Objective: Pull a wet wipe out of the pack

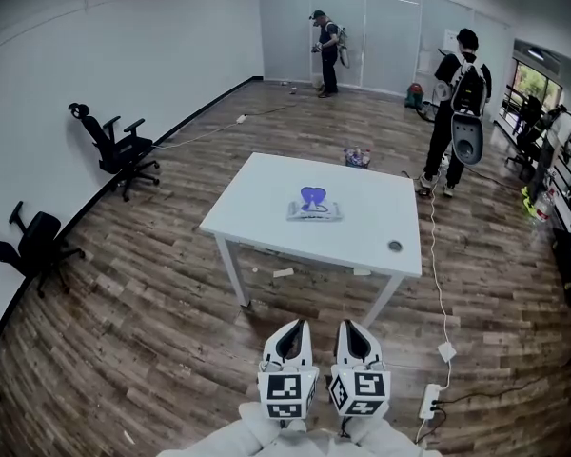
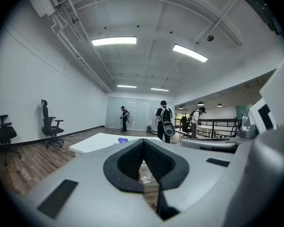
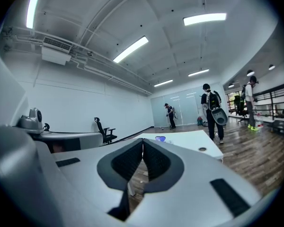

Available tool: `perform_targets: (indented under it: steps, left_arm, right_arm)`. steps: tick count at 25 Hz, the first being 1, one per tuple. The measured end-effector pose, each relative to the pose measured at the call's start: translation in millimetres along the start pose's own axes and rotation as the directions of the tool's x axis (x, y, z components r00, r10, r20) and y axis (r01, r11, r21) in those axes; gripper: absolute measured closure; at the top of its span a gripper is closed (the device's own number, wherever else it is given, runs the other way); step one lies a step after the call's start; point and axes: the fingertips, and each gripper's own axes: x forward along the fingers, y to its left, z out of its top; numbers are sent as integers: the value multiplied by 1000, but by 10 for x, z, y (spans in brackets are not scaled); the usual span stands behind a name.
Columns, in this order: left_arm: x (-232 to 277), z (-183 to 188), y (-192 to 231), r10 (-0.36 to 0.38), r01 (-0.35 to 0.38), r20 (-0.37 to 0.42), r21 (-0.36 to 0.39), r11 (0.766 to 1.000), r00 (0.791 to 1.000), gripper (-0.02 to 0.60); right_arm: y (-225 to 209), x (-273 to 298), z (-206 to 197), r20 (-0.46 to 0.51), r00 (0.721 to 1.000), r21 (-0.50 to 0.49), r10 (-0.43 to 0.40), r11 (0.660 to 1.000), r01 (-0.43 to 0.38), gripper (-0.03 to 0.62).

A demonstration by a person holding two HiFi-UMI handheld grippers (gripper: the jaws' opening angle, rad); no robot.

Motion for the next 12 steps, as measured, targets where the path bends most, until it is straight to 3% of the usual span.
perform_targets:
  steps: [12]
  left_arm:
    - [248, -85, 96, -15, 15, -19, 7, 1000, 1000, 581]
  right_arm:
    - [-81, 242, -137, -36, 999, 7, -11, 1000, 12, 585]
